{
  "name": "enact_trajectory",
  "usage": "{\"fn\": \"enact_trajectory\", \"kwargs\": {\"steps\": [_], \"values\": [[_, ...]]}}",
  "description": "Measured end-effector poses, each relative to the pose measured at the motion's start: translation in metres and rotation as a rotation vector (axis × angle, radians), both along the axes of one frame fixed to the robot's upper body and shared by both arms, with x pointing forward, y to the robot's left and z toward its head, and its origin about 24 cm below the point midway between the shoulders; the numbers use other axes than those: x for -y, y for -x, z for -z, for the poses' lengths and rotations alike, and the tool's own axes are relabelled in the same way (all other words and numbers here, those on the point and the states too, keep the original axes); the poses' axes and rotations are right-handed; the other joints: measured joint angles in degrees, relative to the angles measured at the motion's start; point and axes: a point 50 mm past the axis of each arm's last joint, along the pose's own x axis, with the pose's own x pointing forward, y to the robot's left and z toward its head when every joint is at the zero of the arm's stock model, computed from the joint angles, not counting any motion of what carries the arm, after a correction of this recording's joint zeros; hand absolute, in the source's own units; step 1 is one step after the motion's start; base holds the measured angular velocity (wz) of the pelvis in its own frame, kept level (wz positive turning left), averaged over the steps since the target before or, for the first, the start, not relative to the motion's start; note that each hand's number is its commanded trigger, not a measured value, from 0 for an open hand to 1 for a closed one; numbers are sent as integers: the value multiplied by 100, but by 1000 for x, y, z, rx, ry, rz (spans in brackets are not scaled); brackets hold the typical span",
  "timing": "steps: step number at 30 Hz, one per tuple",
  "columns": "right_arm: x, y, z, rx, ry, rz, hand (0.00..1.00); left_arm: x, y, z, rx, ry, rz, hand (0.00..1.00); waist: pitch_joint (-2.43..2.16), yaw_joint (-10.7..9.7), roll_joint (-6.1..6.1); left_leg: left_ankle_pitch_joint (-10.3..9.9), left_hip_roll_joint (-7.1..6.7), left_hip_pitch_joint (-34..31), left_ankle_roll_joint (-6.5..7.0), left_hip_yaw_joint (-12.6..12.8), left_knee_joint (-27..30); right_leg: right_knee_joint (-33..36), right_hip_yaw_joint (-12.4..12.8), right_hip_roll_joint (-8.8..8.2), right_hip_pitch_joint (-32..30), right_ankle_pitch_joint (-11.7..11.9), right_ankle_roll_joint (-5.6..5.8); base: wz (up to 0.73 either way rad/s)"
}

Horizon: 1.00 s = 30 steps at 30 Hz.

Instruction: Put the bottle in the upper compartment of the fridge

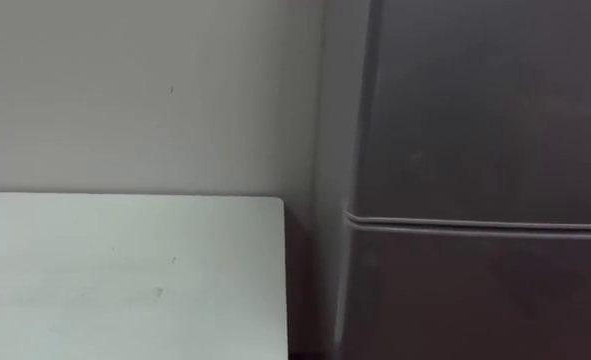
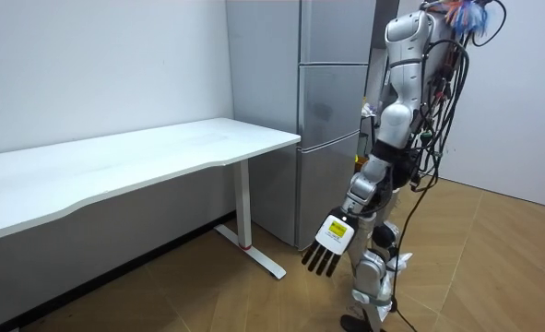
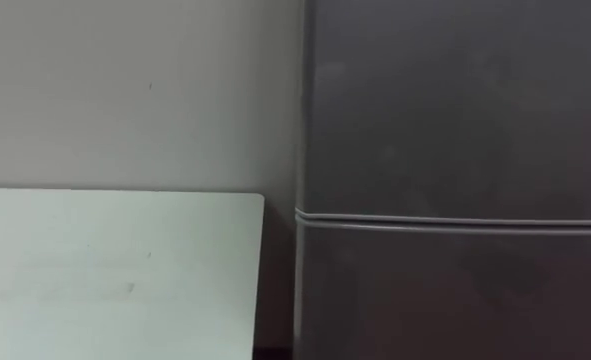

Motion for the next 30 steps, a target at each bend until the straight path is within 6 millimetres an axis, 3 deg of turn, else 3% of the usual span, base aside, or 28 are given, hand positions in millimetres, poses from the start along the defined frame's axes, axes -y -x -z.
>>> {"fn": "enact_trajectory", "kwargs": {"steps": [5,14,20,23,30], "values": [[-34,26,39,-182,-122,-62,0,9,-5,3,14,24,0,0,2,16,35,0,3,-6,-1,-21,-16,-1,33,13,10,-3,-2,1],[-49,60,67,-396,-209,-233,0,9,-1,4,8,33,-19,0,6,17,100,1,-3,85,4,-17,-50,-9,15,17,31,-17,14,-1],[-66,67,79,-504,-283,-460,0,10,1,4,-1,34,-8,0,6,58,140,1,0,86,4,-27,-51,-6,27,18,28,-18,15,0],[-81,69,87,-542,-354,-570,0,15,-8,5,16,43,10,0,6,155,138,1,2,96,4,-26,-51,-9,15,13,40,-17,12,0],[-102,64,94,-557,-459,-755,0,23,-11,7,25,59,36,0,10,295,148,-1,0,77,7,-28,-75,-8,9,25,28,-17,14,0]]}}
